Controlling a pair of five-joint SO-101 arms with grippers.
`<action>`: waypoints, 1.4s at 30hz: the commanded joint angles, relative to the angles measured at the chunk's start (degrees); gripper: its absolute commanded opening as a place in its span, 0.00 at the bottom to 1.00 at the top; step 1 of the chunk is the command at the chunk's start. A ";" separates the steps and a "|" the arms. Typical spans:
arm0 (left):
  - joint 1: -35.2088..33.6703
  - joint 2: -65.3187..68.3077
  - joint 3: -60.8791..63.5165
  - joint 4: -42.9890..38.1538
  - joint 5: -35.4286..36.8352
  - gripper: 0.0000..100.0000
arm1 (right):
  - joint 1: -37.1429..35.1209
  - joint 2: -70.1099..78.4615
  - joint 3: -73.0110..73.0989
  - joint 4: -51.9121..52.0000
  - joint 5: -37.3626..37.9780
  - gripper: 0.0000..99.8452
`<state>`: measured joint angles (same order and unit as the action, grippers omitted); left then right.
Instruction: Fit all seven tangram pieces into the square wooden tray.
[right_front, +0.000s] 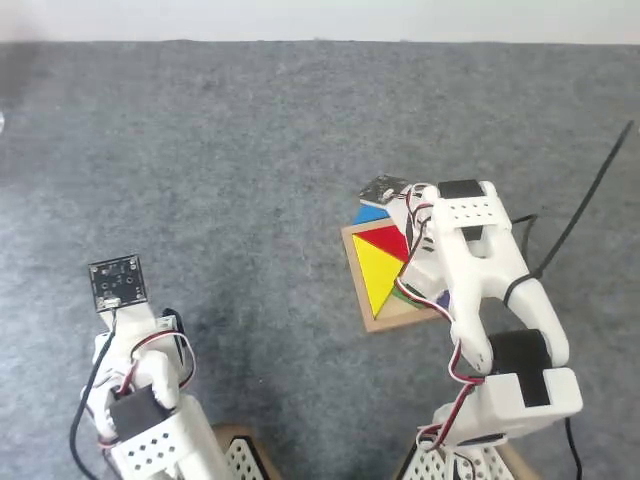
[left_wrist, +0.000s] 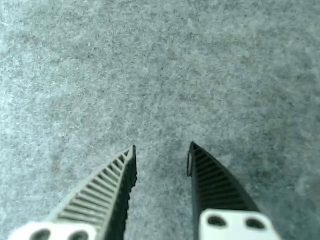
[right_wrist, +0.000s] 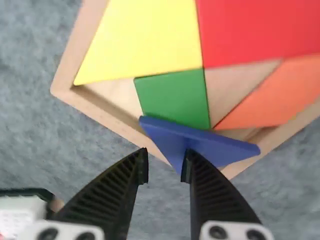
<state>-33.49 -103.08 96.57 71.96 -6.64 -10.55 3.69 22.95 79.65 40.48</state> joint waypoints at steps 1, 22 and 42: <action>-0.09 -1.05 -0.22 0.26 0.44 0.17 | 2.15 -0.75 -3.52 0.48 8.35 0.13; -0.09 -1.05 -0.22 0.18 0.44 0.17 | 5.32 -3.82 -7.91 1.36 1.32 0.13; -0.09 -1.05 -0.22 0.26 0.44 0.17 | -7.16 -12.70 8.35 -0.57 -7.12 0.13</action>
<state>-33.49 -103.08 96.57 71.96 -6.64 -17.23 -6.24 31.74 80.09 32.40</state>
